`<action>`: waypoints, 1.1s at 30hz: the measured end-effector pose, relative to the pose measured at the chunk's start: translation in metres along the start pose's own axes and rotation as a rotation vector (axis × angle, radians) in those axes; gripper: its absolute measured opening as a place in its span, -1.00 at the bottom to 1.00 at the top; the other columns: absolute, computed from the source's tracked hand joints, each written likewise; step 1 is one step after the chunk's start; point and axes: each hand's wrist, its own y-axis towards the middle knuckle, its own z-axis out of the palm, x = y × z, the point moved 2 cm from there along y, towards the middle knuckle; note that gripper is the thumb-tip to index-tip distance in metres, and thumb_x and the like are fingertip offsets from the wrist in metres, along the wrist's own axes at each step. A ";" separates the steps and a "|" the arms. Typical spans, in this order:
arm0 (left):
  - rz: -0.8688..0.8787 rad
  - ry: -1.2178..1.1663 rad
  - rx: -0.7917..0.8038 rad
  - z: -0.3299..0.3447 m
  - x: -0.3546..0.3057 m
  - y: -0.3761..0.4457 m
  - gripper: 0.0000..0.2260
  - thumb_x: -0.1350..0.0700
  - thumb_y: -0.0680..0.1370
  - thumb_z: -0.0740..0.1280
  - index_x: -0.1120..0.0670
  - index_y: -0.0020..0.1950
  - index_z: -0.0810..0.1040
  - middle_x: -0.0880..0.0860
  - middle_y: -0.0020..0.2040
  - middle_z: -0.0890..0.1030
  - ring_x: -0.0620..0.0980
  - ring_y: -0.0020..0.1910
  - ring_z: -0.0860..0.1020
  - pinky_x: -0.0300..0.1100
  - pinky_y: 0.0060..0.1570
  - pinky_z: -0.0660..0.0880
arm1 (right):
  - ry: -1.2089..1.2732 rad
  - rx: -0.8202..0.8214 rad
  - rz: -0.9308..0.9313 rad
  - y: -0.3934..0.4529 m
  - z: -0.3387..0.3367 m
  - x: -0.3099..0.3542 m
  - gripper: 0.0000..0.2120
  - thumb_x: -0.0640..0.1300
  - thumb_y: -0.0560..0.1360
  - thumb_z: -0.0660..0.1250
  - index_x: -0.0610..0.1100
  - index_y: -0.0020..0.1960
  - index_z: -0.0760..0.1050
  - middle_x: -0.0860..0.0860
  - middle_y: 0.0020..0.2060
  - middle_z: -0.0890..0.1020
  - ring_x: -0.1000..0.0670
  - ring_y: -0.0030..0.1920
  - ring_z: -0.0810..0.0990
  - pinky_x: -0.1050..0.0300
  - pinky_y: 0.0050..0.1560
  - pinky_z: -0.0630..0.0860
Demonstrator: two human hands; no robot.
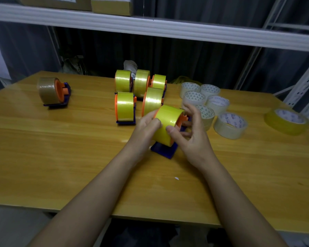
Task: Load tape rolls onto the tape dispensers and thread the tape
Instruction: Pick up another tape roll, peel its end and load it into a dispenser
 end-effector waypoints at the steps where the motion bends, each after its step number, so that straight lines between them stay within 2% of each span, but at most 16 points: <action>1: 0.005 -0.004 -0.004 0.000 0.000 0.000 -0.70 0.14 0.42 0.15 0.17 0.05 0.54 0.09 -0.20 0.58 -0.03 -0.19 0.53 -0.26 -0.23 0.48 | -0.003 0.002 0.005 0.000 0.000 0.000 -0.29 0.29 0.33 0.35 0.15 0.40 0.21 0.11 0.29 0.39 0.16 0.21 0.48 0.36 -0.04 0.52; 3: 0.002 -0.001 -0.010 0.000 -0.001 0.000 -0.75 0.14 0.42 0.15 0.11 0.00 0.55 0.00 -0.28 0.59 -0.08 -0.24 0.54 -0.26 -0.24 0.48 | -0.038 0.002 -0.020 0.000 0.000 0.001 -0.32 0.24 0.32 0.39 0.10 0.37 0.27 0.12 0.25 0.41 0.15 0.17 0.50 0.33 -0.04 0.54; 5: -0.007 -0.018 -0.014 0.000 -0.003 -0.001 -0.80 0.19 0.51 0.14 0.09 -0.02 0.55 -0.03 -0.34 0.59 -0.08 -0.30 0.55 -0.25 -0.26 0.50 | -0.106 0.000 -0.079 -0.001 -0.001 0.002 -0.31 0.18 0.29 0.43 0.10 0.36 0.28 0.15 0.23 0.39 0.16 0.18 0.47 0.31 0.06 0.51; 8: -0.038 -0.087 -0.013 0.001 -0.005 -0.001 -0.73 0.32 0.58 0.05 0.14 0.04 0.53 0.00 -0.38 0.60 -0.10 -0.39 0.57 -0.25 -0.31 0.54 | -0.215 0.008 -0.207 -0.002 -0.001 0.005 -0.28 0.13 0.28 0.44 0.10 0.38 0.25 0.20 0.24 0.34 0.21 0.27 0.35 0.35 0.22 0.36; 12: -0.043 -0.118 -0.015 0.002 -0.007 -0.001 -0.72 0.32 0.58 0.05 0.17 0.10 0.53 0.03 -0.37 0.61 -0.07 -0.39 0.57 -0.25 -0.32 0.55 | -0.256 0.030 -0.300 -0.003 0.000 0.007 -0.24 0.08 0.30 0.45 0.08 0.41 0.20 0.17 0.31 0.29 0.18 0.37 0.28 0.28 0.34 0.30; 14: -0.054 -0.123 -0.025 0.002 -0.008 -0.002 -0.72 0.32 0.58 0.05 0.13 0.05 0.54 0.01 -0.39 0.60 -0.10 -0.40 0.56 -0.27 -0.34 0.54 | -0.217 0.031 -0.271 -0.002 0.000 0.004 -0.26 0.11 0.33 0.43 0.09 0.42 0.19 0.16 0.33 0.29 0.17 0.37 0.28 0.26 0.33 0.32; 16: -0.051 -0.102 -0.033 0.002 -0.009 -0.003 -0.71 0.32 0.57 0.05 0.08 -0.01 0.54 -0.02 -0.40 0.60 -0.13 -0.39 0.56 -0.27 -0.31 0.51 | -0.154 0.029 -0.165 -0.001 0.000 0.001 -0.29 0.20 0.36 0.39 0.12 0.42 0.19 0.12 0.35 0.29 0.14 0.35 0.33 0.21 0.28 0.39; 18: -0.048 -0.083 -0.042 0.002 -0.009 -0.003 -0.69 0.33 0.57 0.05 0.05 -0.02 0.54 -0.03 -0.41 0.60 -0.15 -0.39 0.57 -0.29 -0.31 0.52 | -0.117 0.041 -0.047 -0.001 0.001 -0.001 -0.25 0.28 0.33 0.37 0.12 0.44 0.20 0.10 0.33 0.33 0.15 0.29 0.40 0.20 0.19 0.48; 20: -0.046 -0.088 -0.033 0.001 -0.009 -0.003 -0.69 0.34 0.58 0.05 0.05 0.00 0.53 -0.02 -0.41 0.61 -0.14 -0.39 0.58 -0.30 -0.32 0.54 | -0.074 0.057 -0.010 -0.001 0.002 -0.001 -0.22 0.26 0.30 0.39 0.10 0.44 0.21 0.12 0.28 0.37 0.18 0.22 0.45 0.25 0.09 0.53; 23: -0.034 -0.099 -0.016 0.001 -0.009 -0.003 -0.69 0.33 0.58 0.04 0.06 0.03 0.52 -0.01 -0.40 0.60 -0.12 -0.39 0.57 -0.27 -0.31 0.54 | -0.084 0.056 -0.065 -0.002 0.001 0.002 -0.22 0.17 0.28 0.44 0.07 0.42 0.24 0.12 0.27 0.37 0.21 0.20 0.46 0.20 0.10 0.55; 27: -0.035 -0.113 -0.005 0.001 -0.008 -0.002 -0.71 0.32 0.58 0.04 0.07 0.08 0.51 0.00 -0.39 0.62 -0.11 -0.39 0.58 -0.27 -0.31 0.55 | -0.176 0.061 -0.197 -0.002 0.000 0.003 -0.24 0.09 0.29 0.46 0.07 0.41 0.22 0.09 0.30 0.33 0.08 0.31 0.38 0.04 0.25 0.48; 30: -0.030 -0.113 -0.005 0.000 -0.008 -0.003 -0.71 0.31 0.58 0.05 0.06 0.06 0.52 0.00 -0.37 0.62 -0.11 -0.37 0.58 -0.27 -0.30 0.55 | -0.123 0.079 -0.174 -0.002 0.001 0.002 -0.26 0.11 0.33 0.43 0.10 0.43 0.19 0.11 0.31 0.31 0.10 0.32 0.37 0.10 0.26 0.47; 33: -0.024 -0.079 -0.016 -0.001 -0.006 -0.002 -0.74 0.29 0.58 0.09 0.07 0.06 0.53 -0.01 -0.35 0.63 -0.14 -0.33 0.59 -0.30 -0.29 0.54 | -0.016 0.058 -0.061 -0.002 0.002 0.001 -0.26 0.21 0.36 0.37 0.11 0.45 0.16 0.11 0.35 0.31 0.20 0.29 0.39 0.28 0.15 0.49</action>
